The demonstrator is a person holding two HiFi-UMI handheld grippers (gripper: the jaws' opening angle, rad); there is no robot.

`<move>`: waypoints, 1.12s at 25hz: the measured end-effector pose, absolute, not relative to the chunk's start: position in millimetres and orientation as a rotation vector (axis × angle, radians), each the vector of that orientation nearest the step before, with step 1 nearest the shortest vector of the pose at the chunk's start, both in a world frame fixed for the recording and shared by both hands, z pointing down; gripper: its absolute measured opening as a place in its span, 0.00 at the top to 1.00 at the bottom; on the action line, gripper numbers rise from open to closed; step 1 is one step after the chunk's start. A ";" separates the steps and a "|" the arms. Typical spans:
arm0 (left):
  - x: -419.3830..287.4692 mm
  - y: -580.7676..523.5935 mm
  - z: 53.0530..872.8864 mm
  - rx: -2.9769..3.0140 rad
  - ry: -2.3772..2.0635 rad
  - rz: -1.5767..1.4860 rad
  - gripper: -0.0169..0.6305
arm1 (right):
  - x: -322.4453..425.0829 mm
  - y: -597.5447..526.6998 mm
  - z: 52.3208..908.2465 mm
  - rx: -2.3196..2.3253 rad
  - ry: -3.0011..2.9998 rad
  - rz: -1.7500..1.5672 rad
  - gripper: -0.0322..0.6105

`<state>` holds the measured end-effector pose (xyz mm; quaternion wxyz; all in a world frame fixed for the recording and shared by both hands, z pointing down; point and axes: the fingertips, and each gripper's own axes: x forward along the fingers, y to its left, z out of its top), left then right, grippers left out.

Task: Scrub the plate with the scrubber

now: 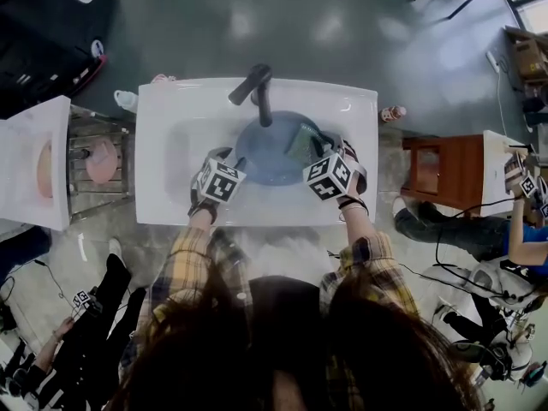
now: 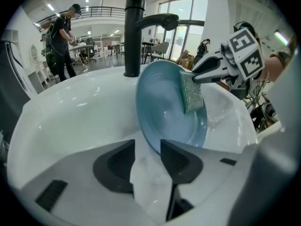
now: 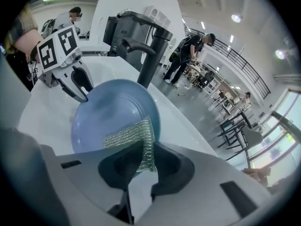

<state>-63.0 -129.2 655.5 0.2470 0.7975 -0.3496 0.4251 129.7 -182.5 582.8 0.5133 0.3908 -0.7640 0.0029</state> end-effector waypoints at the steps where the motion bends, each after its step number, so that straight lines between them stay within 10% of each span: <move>1: -65.3 -129.6 653.2 2.169 -0.970 1.149 0.74 | 130.7 -182.8 578.5 0.954 -1.847 0.015 0.82; 28: -21.2 -175.2 371.2 2.605 -1.340 0.311 0.74 | 94.7 -167.8 348.3 1.335 -2.448 0.099 0.83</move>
